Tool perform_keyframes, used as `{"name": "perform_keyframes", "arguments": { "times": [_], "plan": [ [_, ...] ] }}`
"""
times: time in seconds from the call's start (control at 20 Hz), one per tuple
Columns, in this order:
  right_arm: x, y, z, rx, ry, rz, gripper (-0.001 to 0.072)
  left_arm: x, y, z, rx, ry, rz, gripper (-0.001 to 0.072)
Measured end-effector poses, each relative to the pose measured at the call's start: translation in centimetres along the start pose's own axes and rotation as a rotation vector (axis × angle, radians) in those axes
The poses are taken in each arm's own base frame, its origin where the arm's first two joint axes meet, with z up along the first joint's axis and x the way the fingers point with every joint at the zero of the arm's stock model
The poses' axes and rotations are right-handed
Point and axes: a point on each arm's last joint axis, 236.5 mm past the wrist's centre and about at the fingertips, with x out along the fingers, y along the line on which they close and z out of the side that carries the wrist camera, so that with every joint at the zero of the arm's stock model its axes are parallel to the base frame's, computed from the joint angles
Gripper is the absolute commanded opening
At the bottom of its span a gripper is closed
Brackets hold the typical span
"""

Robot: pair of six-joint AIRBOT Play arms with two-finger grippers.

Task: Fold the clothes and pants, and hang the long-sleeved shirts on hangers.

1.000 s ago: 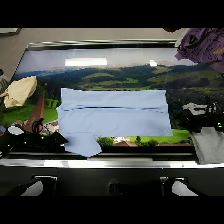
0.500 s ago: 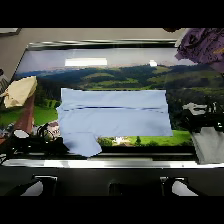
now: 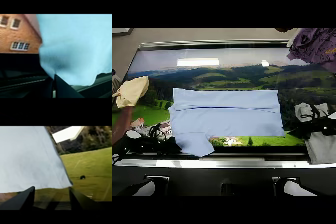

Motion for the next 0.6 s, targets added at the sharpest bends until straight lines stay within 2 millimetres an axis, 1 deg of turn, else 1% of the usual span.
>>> {"name": "perform_keyframes", "arguments": {
  "times": [0.2,0.4,0.45,0.5,0.55,0.6],
  "plan": [
    [1.4,-1.2,0.3,0.005,0.011,-0.016,0.0482,0.0,0.0,0.0,0.005,0.0,0.0,0.0025],
    [2.4,-1.3,0.2,0.012,0.037,-0.001,0.0477,0.0,0.0,0.0,0.01,-0.001,0.0,0.0025],
    [2.7,-1.2,0.1,0.004,0.049,0.0,0.0391,0.0,0.0,0.0,0.011,-0.001,0.0,0.0025],
    [3.2,-1.0,-0.2,-0.006,0.066,0.002,0.0257,0.0,0.0,0.0,0.011,-0.001,0.0,0.0025],
    [3.7,-0.8,-0.5,-0.02,0.084,-0.001,0.0051,0.0,0.0,0.0,0.011,-0.001,0.0,0.0025],
    [4.2,-0.5,-0.9,-0.039,0.103,-0.007,0.0037,0.0,0.0,0.0,0.011,-0.002,0.0,0.0024]
  ]
}}
